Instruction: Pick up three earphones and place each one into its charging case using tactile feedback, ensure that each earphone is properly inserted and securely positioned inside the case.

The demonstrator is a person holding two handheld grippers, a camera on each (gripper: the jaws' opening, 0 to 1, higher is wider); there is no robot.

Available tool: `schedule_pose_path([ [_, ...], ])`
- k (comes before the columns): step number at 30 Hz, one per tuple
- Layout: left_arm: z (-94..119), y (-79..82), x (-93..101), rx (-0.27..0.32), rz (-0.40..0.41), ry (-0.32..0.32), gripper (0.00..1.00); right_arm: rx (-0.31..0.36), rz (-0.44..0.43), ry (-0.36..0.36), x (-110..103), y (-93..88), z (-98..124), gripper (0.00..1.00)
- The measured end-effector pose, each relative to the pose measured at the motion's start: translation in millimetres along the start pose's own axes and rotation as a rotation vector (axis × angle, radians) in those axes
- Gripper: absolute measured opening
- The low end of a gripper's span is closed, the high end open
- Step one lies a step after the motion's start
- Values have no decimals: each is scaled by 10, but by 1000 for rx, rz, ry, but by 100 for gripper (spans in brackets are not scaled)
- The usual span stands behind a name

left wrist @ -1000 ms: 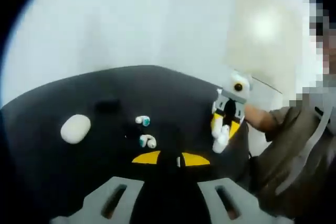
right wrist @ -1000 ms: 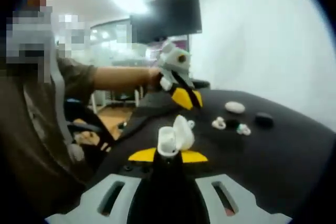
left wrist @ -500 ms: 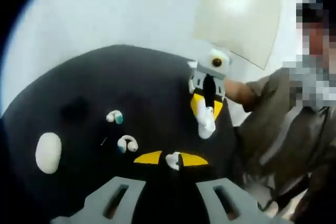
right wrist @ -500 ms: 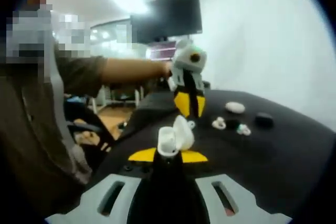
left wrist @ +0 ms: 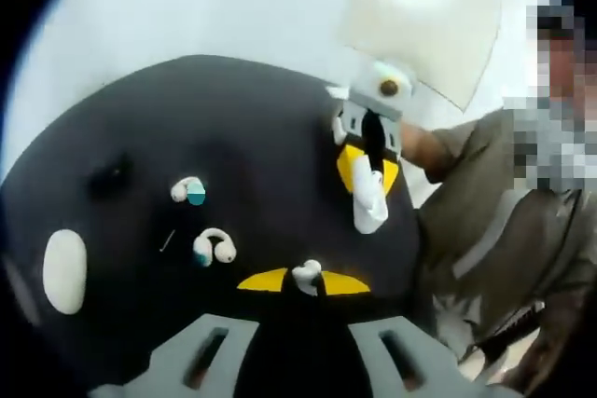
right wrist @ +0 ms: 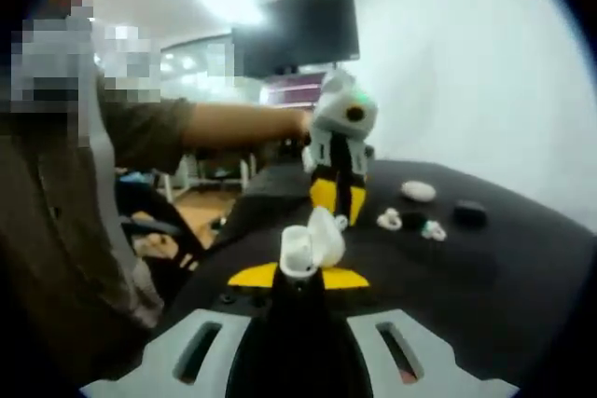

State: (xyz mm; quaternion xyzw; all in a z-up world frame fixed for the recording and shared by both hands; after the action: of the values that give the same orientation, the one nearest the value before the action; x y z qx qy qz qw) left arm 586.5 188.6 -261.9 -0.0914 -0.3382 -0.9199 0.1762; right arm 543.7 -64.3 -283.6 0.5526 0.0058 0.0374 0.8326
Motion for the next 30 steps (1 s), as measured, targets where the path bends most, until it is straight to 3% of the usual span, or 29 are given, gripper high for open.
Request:
schedule_pose_path([
  [4,-17,-25,38,17,-14,25,9,0,0,0,-6,2,-3,17],
  [11,-4,-149,163,143,-45,162,9,0,-1,0,-17,6,-10,17],
  [16,-1,-223,175,201,-26,194,9,-1,-3,-1,-22,6,-10,17],
  [27,-4,-307,417,330,-102,299,8,-2,-7,-2,-14,1,-4,17],
  [30,55,-299,470,394,-116,363,8,-1,-3,-3,-10,0,-2,17],
])
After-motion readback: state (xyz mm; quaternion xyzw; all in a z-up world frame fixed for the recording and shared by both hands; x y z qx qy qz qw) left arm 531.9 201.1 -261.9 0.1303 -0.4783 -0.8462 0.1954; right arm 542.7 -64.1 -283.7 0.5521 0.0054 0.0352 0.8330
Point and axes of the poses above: the point that each gripper's makers call its tool centre point, and the gripper's own axes: z roughly backward along the fingers, x roughly to its right, y roughly out of its top, the point moved 10 cm from there along z, roughly backward along the fingers, and after that the axes turned 10 degrees about -x, right-handed, at the moved point
